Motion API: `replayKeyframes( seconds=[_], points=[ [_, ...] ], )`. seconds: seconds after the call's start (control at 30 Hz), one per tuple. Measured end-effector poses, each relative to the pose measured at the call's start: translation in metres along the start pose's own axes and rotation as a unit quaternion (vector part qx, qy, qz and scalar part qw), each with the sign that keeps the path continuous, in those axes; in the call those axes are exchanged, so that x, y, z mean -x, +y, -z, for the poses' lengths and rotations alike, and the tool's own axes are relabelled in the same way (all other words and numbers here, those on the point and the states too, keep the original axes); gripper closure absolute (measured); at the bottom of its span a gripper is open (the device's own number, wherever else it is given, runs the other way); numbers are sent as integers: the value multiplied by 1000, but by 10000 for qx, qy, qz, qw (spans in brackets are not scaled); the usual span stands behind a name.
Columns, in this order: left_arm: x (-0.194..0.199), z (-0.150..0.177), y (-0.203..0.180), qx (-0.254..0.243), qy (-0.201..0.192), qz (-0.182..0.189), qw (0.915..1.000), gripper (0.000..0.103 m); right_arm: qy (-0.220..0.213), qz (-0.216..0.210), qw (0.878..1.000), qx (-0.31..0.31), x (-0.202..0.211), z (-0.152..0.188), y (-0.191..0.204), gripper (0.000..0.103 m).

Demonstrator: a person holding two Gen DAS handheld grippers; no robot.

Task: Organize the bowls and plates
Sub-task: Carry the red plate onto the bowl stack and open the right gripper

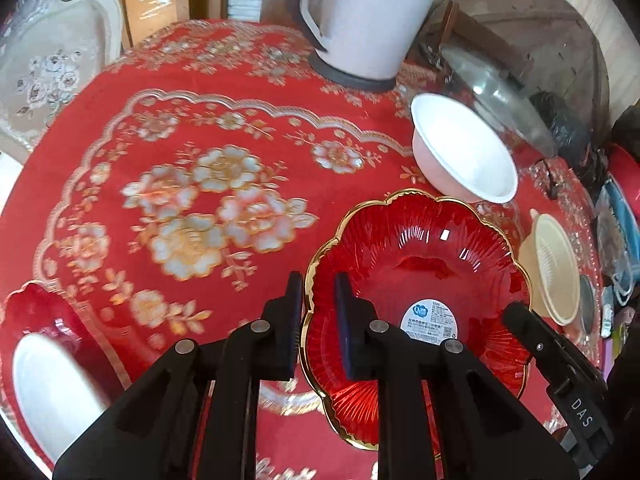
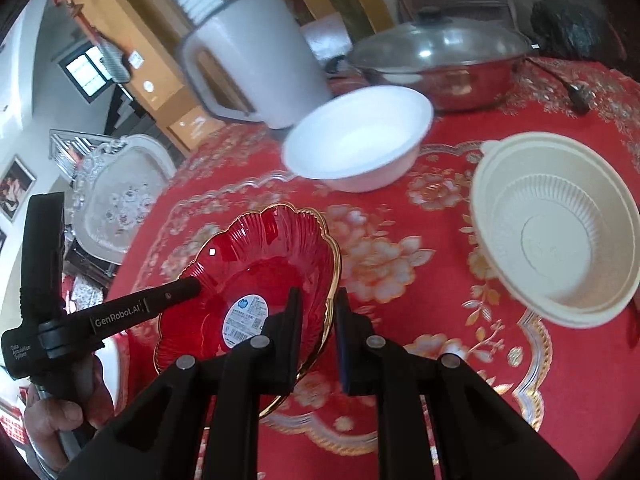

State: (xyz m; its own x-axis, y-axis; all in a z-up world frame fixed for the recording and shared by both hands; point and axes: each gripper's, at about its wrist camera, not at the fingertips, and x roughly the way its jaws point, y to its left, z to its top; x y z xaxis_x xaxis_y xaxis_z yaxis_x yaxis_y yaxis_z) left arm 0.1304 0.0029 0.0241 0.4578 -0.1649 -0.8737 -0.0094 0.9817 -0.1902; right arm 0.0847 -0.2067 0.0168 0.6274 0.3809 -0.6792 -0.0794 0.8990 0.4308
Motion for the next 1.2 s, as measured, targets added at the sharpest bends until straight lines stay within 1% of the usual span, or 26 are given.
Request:
replayKeyframes(
  seconds=[0.1,0.2,0.33,0.5,0.57,0.73,0.83,0.97,1.2],
  points=[
    [26,6,15,23,-169,-16,9999,88,-55,-162,9998,143,8,1,20,90],
    [51,12,38,102,-321,-62,9994,88,-76,-362,9988,334,9,4,48,90],
    [86,25,77,272,-574,-270,9976,88,41,-646,9964,542,-1,13,83,90],
    [112,44,127,521,-731,-600,9942,88,293,-939,9914,860,-25,29,130,90],
    [116,52,144,623,-754,-732,9925,88,394,-1005,9890,1011,-33,36,146,89],
    [118,76,185,970,-727,-927,9883,88,634,-1089,9825,1373,-54,54,184,89],
    [113,86,202,1116,-676,-1030,9861,88,765,-1082,9798,1498,-65,65,196,87],
    [107,94,216,1233,-628,-1064,9846,88,926,-1020,9772,1617,-79,76,206,87],
    [102,101,223,1257,-715,-1217,9820,88,1097,-999,9742,1704,-87,87,212,86]
  ],
)
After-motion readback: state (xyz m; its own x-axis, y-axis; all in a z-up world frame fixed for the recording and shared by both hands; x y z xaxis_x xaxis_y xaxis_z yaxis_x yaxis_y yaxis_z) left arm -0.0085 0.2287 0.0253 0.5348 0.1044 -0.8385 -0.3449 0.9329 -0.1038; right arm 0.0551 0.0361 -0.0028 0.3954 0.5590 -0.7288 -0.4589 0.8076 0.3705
